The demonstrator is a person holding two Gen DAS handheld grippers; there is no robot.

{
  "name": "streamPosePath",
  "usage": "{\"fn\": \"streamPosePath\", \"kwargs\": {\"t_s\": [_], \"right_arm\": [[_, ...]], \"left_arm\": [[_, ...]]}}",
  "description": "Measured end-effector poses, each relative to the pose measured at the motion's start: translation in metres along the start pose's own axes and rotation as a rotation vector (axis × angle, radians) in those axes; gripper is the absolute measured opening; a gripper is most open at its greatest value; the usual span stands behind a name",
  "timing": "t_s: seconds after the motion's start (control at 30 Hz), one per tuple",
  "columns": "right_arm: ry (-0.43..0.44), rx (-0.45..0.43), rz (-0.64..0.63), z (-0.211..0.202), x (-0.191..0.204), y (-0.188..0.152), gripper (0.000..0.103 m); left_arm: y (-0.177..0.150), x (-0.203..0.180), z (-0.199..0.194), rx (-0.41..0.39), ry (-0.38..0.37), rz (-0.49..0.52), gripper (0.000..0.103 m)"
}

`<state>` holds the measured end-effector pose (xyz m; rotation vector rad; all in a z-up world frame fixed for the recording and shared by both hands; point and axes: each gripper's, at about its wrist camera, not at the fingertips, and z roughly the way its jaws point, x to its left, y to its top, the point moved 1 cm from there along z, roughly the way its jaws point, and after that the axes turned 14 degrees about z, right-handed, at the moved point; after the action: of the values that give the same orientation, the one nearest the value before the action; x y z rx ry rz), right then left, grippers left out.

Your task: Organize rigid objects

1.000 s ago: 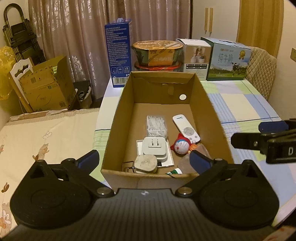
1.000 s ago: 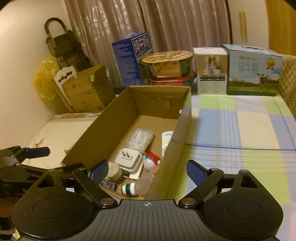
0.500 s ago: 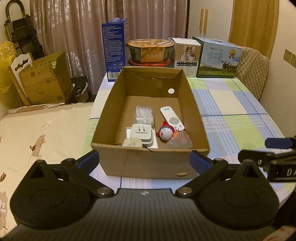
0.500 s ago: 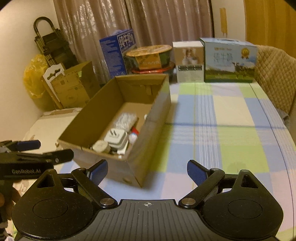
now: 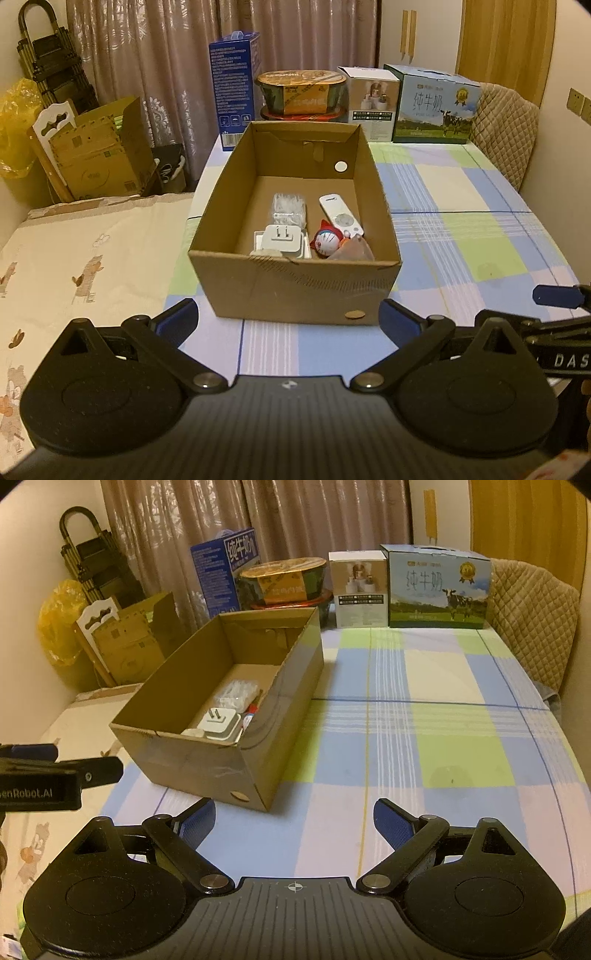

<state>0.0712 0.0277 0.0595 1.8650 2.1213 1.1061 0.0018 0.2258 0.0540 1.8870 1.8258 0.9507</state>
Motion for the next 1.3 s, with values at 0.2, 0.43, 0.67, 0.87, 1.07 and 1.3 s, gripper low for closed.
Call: {"fn": "streamPosePath", "kwargs": {"t_s": [0.2, 0.43, 0.67, 0.87, 1.07, 1.3], "right_arm": [[0.004, -0.004, 0.004, -0.003, -0.001, -0.002, 0.09], [0.004, -0.011, 0.01, -0.007, -0.002, 0.0, 0.09], [0.002, -0.012, 0.013, -0.009, -0.003, 0.001, 0.09], [0.0, -0.014, 0.016, -0.011, -0.004, 0.001, 0.09], [-0.001, -0.014, 0.019, -0.011, -0.006, 0.0, 0.09], [-0.001, -0.013, 0.019, -0.01, -0.006, 0.0, 0.09]], "left_arm": [[-0.01, -0.002, -0.005, 0.018, 0.002, -0.003, 0.102], [-0.012, -0.005, -0.006, 0.02, 0.008, 0.001, 0.102], [-0.012, -0.007, -0.007, 0.013, 0.007, 0.002, 0.102], [-0.012, -0.009, -0.007, 0.01, 0.002, 0.006, 0.102], [-0.011, -0.01, -0.006, 0.011, 0.0, 0.007, 0.102], [-0.012, -0.01, -0.004, 0.01, 0.001, 0.004, 0.102]]}}
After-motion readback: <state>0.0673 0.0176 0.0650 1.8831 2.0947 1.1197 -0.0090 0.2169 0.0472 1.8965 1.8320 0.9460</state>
